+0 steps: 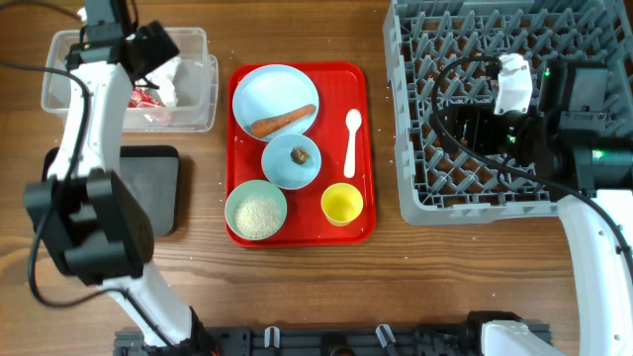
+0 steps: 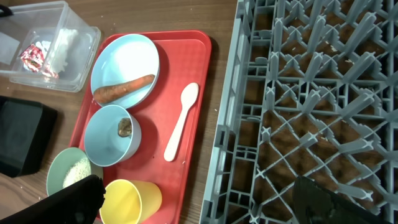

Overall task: Sort waste into correct bins and load items into the dishwasher rack
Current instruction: 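Reach the left gripper to the plate and grasp the carrot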

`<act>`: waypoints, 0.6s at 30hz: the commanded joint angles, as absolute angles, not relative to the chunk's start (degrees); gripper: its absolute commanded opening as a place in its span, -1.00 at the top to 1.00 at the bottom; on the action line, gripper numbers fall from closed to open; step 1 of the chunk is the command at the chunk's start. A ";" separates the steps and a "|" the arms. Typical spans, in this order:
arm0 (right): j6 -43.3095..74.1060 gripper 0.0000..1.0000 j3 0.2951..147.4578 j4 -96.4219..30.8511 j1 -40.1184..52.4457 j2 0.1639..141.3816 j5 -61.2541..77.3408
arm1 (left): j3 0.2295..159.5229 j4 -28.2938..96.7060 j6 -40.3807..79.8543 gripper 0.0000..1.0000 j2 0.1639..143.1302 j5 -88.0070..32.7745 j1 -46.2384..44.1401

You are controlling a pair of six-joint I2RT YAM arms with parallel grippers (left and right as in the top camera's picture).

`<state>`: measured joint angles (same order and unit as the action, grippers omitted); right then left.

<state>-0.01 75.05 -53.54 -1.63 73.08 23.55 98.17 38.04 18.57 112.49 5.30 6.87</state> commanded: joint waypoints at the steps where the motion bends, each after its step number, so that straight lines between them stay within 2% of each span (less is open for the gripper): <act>1: 0.16 -0.99 75.77 -53.15 -1.80 73.21 23.57 | 98.39 43.92 9.10 -0.99 103.94 3.64 0.16; 5: 0.14 -1.00 75.77 -53.15 -1.80 73.25 23.57 | 98.37 49.67 2.85 -0.99 103.90 0.12 -6.33; 10: 0.16 -0.99 75.75 -53.34 -1.80 73.43 23.59 | 98.26 50.61 -12.21 -0.98 108.27 -0.34 -15.68; 16: 0.14 -0.99 75.75 -53.67 -1.80 73.41 23.57 | 98.26 49.01 -16.38 -0.97 115.42 2.79 -18.92; 18: 0.12 -1.00 75.75 -53.65 -1.80 73.41 23.57 | 98.26 48.23 -18.46 -0.90 118.65 2.63 -18.96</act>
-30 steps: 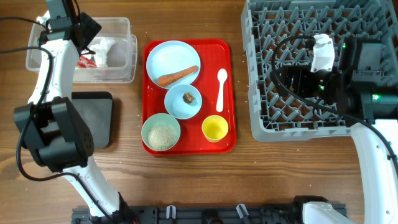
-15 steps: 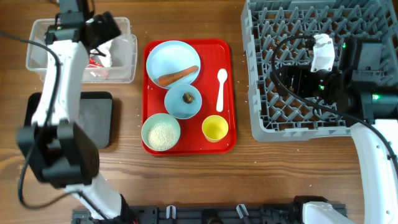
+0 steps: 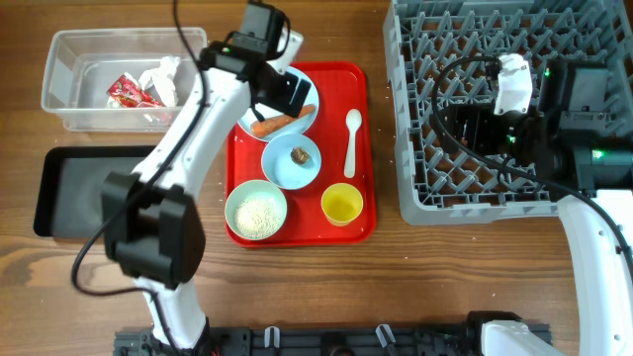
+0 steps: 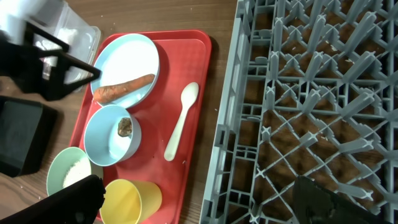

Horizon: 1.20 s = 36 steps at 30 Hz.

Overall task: Sort waste into correct bins and load items into the dishwasher rack
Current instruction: 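Reach the left gripper to the plate and grasp the carrot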

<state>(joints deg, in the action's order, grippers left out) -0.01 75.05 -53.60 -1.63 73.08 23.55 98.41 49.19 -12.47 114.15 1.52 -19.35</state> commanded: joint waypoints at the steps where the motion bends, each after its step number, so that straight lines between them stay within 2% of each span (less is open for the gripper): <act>1: 0.05 -1.00 75.75 -53.63 -1.80 73.41 23.57 | 98.26 47.99 -19.20 -0.86 119.74 2.63 -18.96; 9: 0.08 -0.99 75.75 -53.67 -1.80 73.43 23.57 | 98.26 45.23 -19.33 -0.88 126.61 3.07 -18.11; 13: 0.10 -0.99 75.75 -53.67 -1.80 73.43 23.57 | 98.26 45.23 -19.33 -0.83 128.49 3.07 -17.82; 16: 0.12 -1.00 75.75 -53.65 -1.80 73.43 23.57 | 98.26 45.08 -19.29 -0.63 130.15 3.05 -17.50; 20: 0.12 -0.99 75.75 -53.67 -1.80 73.41 23.57 | 98.21 45.01 -19.29 -0.10 132.25 3.05 -17.41; 22: 0.12 -1.00 75.75 -53.67 -1.80 73.41 23.57 | 98.21 44.99 -19.25 0.28 133.25 3.05 -17.41; 25: 0.12 -0.99 75.75 -53.67 -1.80 73.43 23.57 | 98.21 44.99 -18.31 0.58 133.73 3.07 -17.41; 32: 0.14 -0.99 75.75 -53.67 -1.80 73.41 23.57 | 98.39 45.25 -12.34 0.59 132.38 4.45 -17.41; 36: 0.16 -0.99 75.75 -53.63 -1.80 73.43 23.57 | 99.48 46.04 -6.74 0.70 128.79 5.50 -17.39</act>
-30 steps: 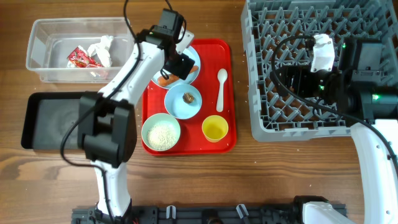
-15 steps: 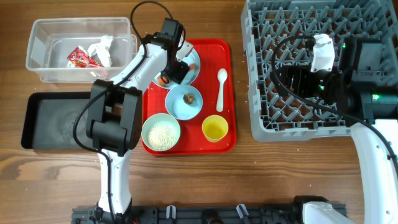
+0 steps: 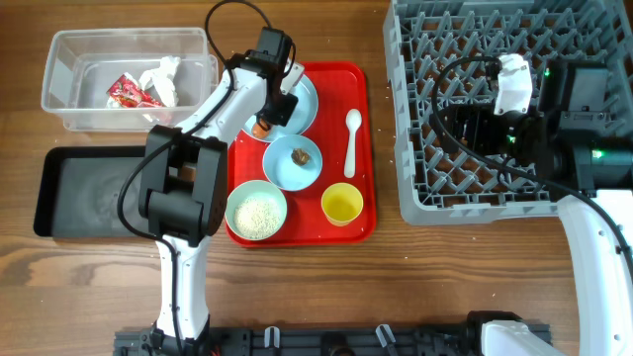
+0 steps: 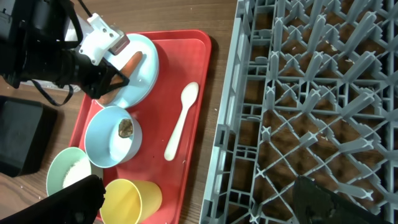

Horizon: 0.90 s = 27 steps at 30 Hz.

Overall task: Sort waste into correct bins and load items into the dishwasher rack
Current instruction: 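Reach the left gripper to the plate and grasp the carrot, then carry the carrot left and place it on the black tray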

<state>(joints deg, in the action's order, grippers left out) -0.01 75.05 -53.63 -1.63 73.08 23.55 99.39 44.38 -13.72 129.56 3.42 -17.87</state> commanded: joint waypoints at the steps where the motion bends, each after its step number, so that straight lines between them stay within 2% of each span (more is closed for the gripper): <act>1: 0.16 -0.99 75.75 -53.63 -1.80 73.43 23.57 | 100.14 46.61 -5.34 0.72 127.63 5.48 -17.41; 3: 0.16 -0.99 75.75 -53.63 -1.80 73.43 23.57 | 102.13 48.90 -1.67 0.78 124.33 5.48 -17.41; 11: 0.14 -1.00 75.75 -53.63 -1.80 73.43 23.57 | 105.41 58.43 9.85 0.79 107.13 5.80 -16.99; 15: 0.16 -0.99 75.75 -53.67 -1.80 73.43 23.59 | 105.41 66.41 16.19 0.86 98.78 9.87 -14.26; 21: 0.19 -1.00 75.75 -53.60 -1.80 73.43 23.59 | 104.84 82.04 24.49 0.89 95.26 18.96 -2.74; 27: 0.16 -1.00 75.75 -53.65 -1.80 73.43 23.59 | 96.29 80.49 35.92 0.92 95.42 18.87 12.21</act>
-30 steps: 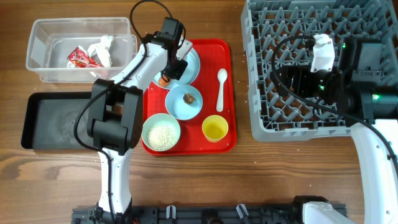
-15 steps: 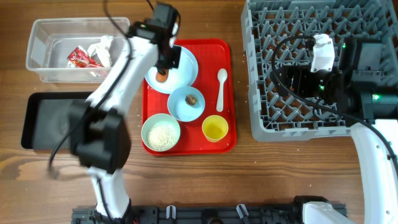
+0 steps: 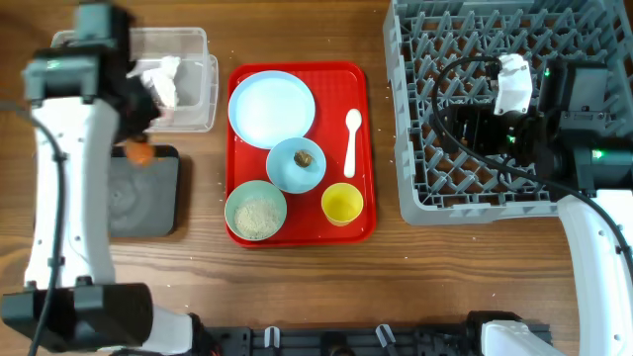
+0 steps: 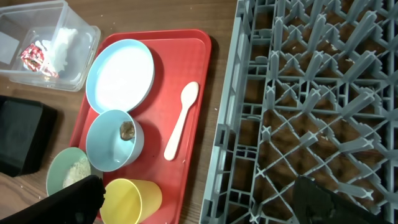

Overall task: Sort waste into correct bins and load items into the dishwasher rack
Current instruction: 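Carry the carrot left and place it on the black tray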

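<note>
My left gripper (image 3: 137, 144) is shut on the orange carrot (image 3: 142, 154), holding it over the top edge of the black bin (image 3: 138, 203) at the left. The blue plate (image 3: 272, 107) on the red tray (image 3: 364, 148) is bare. Also on the tray are a blue bowl (image 3: 297, 163) with a brown scrap, a green bowl of rice (image 3: 255, 210), a yellow cup (image 3: 342, 204) and a white spoon (image 3: 352, 138). My right gripper (image 4: 199, 214) hangs open over the left part of the grey dishwasher rack (image 3: 495, 198), with nothing between its fingers.
A clear plastic bin (image 3: 193, 94) at the back left holds a red wrapper (image 4: 34, 56) and white tissue (image 4: 62, 40). The rack fills the right side of the wooden table. The left arm reaches across the table's left edge.
My left gripper was down on the carrot on the blue plate. It now holds the carrot at the black bin on the left, and the plate is bare. The right arm has not moved.
My left gripper was first over the clear bin. Then it hung above the blue plate beside the carrot. Then it was down on the carrot on the plate. Now the carrot is in its grip over the black bin's edge. The right gripper stayed open over the rack.
</note>
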`<act>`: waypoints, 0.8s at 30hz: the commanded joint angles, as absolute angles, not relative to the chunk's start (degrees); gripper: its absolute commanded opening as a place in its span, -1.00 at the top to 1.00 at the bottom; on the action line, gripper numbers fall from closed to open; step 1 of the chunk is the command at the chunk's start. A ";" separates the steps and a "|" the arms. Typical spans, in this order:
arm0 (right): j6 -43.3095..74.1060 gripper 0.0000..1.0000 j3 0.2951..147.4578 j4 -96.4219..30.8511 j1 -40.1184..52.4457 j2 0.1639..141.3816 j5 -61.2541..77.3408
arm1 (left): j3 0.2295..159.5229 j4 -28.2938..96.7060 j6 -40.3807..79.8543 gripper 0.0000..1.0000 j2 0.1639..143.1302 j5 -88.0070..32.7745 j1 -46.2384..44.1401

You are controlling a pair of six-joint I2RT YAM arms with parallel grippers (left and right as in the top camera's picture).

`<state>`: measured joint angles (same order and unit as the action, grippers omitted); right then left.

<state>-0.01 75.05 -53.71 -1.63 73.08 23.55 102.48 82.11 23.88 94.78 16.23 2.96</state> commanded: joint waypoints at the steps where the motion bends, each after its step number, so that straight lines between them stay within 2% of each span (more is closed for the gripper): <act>1: 0.16 -0.99 75.72 -53.63 -1.80 73.47 23.57 | 91.96 77.71 40.16 0.91 95.42 18.00 16.78; 4: 0.16 -0.99 75.72 -53.63 -1.80 73.73 23.59 | 84.44 71.31 43.99 0.92 95.42 14.24 22.74; 7: 0.16 -0.99 75.72 -53.65 -1.80 74.22 23.59 | 73.28 58.35 44.45 0.92 95.42 6.72 27.70; 10: 0.23 -0.99 75.72 -53.76 -1.80 74.81 23.59 | 65.14 47.83 45.80 0.92 95.42 2.92 29.28; 17: 0.21 -0.99 75.72 -55.81 -1.80 76.64 23.62 | 51.22 29.15 54.94 0.85 95.48 2.85 29.36; 24: 0.14 -1.00 75.72 -56.21 -1.80 76.95 23.59 | 49.54 25.74 54.89 0.30 95.48 3.27 29.36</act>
